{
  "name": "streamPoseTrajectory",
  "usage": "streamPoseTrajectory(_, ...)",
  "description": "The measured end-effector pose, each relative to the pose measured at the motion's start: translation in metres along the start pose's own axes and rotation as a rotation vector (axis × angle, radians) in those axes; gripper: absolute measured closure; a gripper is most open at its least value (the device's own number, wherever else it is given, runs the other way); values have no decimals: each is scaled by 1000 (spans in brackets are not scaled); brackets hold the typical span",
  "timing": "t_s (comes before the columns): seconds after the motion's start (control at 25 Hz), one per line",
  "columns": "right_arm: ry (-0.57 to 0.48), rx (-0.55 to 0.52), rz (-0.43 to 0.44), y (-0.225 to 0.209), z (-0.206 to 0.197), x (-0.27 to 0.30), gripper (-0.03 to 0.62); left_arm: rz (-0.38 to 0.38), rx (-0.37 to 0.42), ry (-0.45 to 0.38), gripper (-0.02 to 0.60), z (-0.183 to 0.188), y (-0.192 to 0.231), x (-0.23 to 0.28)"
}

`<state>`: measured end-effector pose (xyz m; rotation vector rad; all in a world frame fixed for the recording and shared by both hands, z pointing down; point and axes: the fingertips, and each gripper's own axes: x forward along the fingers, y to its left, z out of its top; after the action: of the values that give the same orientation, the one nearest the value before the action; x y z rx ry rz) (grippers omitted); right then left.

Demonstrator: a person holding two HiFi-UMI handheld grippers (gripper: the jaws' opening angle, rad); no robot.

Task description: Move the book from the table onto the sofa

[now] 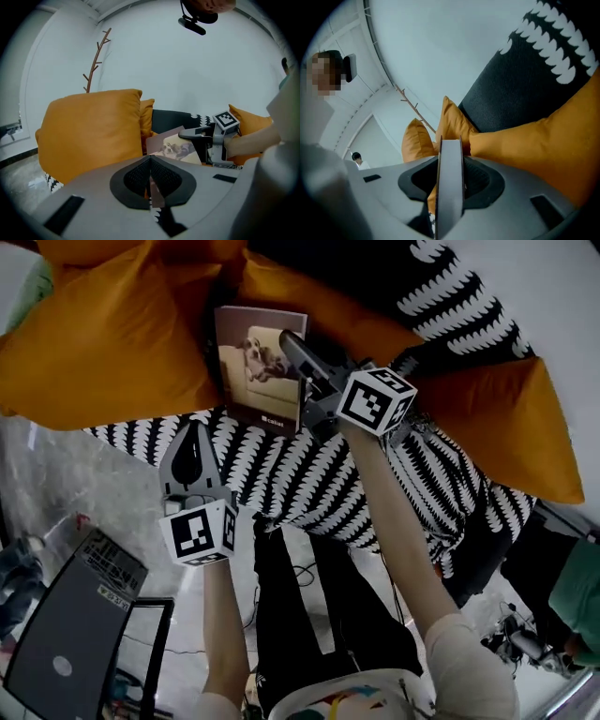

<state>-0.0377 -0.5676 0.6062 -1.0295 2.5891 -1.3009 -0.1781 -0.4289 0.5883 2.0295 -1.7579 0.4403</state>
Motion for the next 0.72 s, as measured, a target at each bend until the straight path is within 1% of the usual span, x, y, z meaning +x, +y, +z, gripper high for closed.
streamPoseTrajectory(0.08, 27, 24, 0, -10, -11, 9, 436, -11, -12, 12, 574, -12, -3, 4)
streamPoseTrajectory(0.2, 4, 81, -36, -27, -15, 20, 436, -28, -25, 3, 574, -15, 2, 10)
streamPoseTrajectory(0.28, 18, 59, -47, -28, -15, 24, 434, -21, -61, -1, 574, -15, 5, 9)
streamPoseTrajectory(0.36, 39, 16, -57, -27, -16, 26, 434, -17, -85, -4, 574, -13, 5, 11)
streamPoseTrajectory(0.44, 45, -32, -102, -30, -15, 26, 431, -26, -85, -7, 574, -10, 2, 15)
streamPoseTrajectory(0.48, 46, -75, -139, -32, -14, 25, 424, -35, -81, -11, 574, -7, -1, 17)
streamPoseTrajectory(0.56, 51, -199, -224, -34, -11, 21, 417, -56, -74, -17, 574, -3, -4, 20)
streamPoseTrajectory(0.64, 50, -315, -288, -35, -7, 13, 394, -73, -74, -15, 574, -3, -7, 21)
streamPoseTrajectory(0.72, 45, -365, -324, -39, -2, -1, 365, -82, -78, -6, 574, -5, -14, 22)
